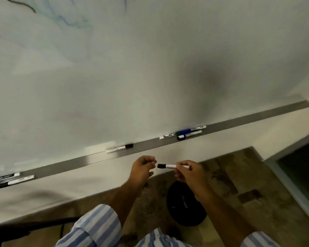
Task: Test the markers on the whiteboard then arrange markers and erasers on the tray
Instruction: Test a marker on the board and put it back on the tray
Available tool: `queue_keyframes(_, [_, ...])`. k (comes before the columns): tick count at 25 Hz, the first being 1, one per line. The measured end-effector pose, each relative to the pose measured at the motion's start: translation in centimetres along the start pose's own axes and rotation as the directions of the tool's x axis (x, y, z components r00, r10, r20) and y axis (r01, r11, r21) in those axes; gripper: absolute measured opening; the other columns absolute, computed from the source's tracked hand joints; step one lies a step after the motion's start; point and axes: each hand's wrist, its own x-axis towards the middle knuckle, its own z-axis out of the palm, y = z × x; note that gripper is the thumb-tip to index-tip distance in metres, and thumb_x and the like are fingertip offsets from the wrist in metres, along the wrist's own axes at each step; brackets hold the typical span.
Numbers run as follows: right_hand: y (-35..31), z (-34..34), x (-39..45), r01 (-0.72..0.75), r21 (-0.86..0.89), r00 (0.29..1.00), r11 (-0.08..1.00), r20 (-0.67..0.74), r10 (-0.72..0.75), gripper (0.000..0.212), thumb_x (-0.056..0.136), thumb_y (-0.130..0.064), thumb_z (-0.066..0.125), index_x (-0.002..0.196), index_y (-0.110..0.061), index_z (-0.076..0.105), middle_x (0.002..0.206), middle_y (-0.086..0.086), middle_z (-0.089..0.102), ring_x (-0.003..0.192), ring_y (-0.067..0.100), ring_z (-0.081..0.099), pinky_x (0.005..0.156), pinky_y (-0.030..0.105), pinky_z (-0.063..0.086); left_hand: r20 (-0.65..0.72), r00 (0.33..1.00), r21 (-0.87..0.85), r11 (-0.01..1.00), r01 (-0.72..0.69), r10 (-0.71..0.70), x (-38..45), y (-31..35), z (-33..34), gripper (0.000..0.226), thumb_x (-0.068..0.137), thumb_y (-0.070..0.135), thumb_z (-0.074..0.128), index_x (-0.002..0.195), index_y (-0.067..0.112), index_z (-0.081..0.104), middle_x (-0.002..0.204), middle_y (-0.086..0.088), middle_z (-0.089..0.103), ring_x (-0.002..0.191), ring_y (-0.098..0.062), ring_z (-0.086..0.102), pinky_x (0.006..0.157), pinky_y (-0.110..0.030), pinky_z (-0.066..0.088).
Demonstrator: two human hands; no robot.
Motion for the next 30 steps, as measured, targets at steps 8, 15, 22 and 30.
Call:
queue_keyframes(8, [13.1, -8.3, 4.5, -0.235, -0.254, 0.972, 0.938, -0.063, 0.227, 0.006, 0.095, -0.016, 0.071, 0.090, -0.017, 0.073, 0.079, 0.017, 0.076, 0.063, 0.025, 0.069, 0.069, 0.054, 0.063, 0.083, 0.991, 0.324, 0.943, 0.076, -0.108, 0.7, -6.5, 6.5, 0.012, 0.096, 0.008, 0.072, 0.108, 0.010, 0.075, 0.110, -0.015, 0.077, 0.107, -0.034, 0.073, 0.099, -0.049, 0.061])
queue_keyframes(15, [13.9, -8.9, 6.6, -0.280, -0.220, 0.957, 0.934, 0.009, 0.289, 0.024, 0.092, -0.026, 0.080, 0.112, -0.020, 0.068, 0.081, 0.013, 0.076, 0.066, 0.023, 0.068, 0.056, 0.032, 0.055, 0.071, 0.984, 0.340, 0.932, 0.129, -0.162, 0.1, -7.5, 7.0, 0.017, 0.098, 0.003, 0.067, 0.115, 0.000, 0.071, 0.111, -0.022, 0.075, 0.097, -0.028, 0.069, 0.081, -0.035, 0.056])
queue_keyframes(22, [11.2, -8.2, 6.2, -0.194, -0.166, 0.979, 0.967, 0.036, 0.202, 0.008, 0.099, -0.021, 0.071, 0.095, -0.014, 0.075, 0.097, 0.014, 0.079, 0.074, 0.018, 0.072, 0.066, 0.033, 0.059, 0.028, 0.981, 0.311, 0.934, 0.176, -0.194, 0.0, -7.9, 5.5, 0.016, 0.101, 0.006, 0.066, 0.116, 0.003, 0.071, 0.104, -0.014, 0.074, 0.085, -0.019, 0.070, 0.064, -0.022, 0.056])
queue_keyframes(30, [4.8, -2.9, 5.7, -0.069, -0.137, 0.969, 0.988, 0.224, 0.099, 0.007, 0.102, -0.018, 0.068, 0.102, -0.016, 0.074, 0.100, 0.009, 0.078, 0.088, 0.022, 0.074, 0.077, 0.031, 0.063, -0.095, 0.989, 0.204, 0.970, 0.131, -0.114, 0.6, -6.6, 2.0, 0.014, 0.099, 0.007, 0.070, 0.111, 0.010, 0.074, 0.110, -0.016, 0.078, 0.103, -0.034, 0.076, 0.095, -0.053, 0.063])
